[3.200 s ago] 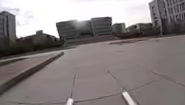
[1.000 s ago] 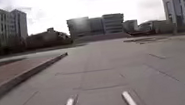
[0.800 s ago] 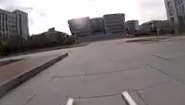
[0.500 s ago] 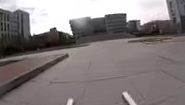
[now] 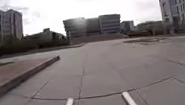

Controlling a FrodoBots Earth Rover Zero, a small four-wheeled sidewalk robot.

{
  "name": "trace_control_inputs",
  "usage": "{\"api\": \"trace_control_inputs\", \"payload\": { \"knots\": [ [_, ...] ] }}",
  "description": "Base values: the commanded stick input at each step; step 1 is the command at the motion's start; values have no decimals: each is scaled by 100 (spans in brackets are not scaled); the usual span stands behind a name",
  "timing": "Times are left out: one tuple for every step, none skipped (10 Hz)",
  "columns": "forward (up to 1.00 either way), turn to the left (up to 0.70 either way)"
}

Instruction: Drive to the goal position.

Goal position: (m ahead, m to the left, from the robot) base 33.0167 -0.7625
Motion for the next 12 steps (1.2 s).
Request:
{"api": "trace_control_inputs", "payload": {
  "knots": [
    [100, -27],
    [100, -27],
    [100, -27],
    [100, -27],
    [100, -27],
    [100, -27],
    [100, -16],
    [100, 0],
    [100, 0],
    [100, 0],
    [100, 0],
    [100, 0]
  ]
}}
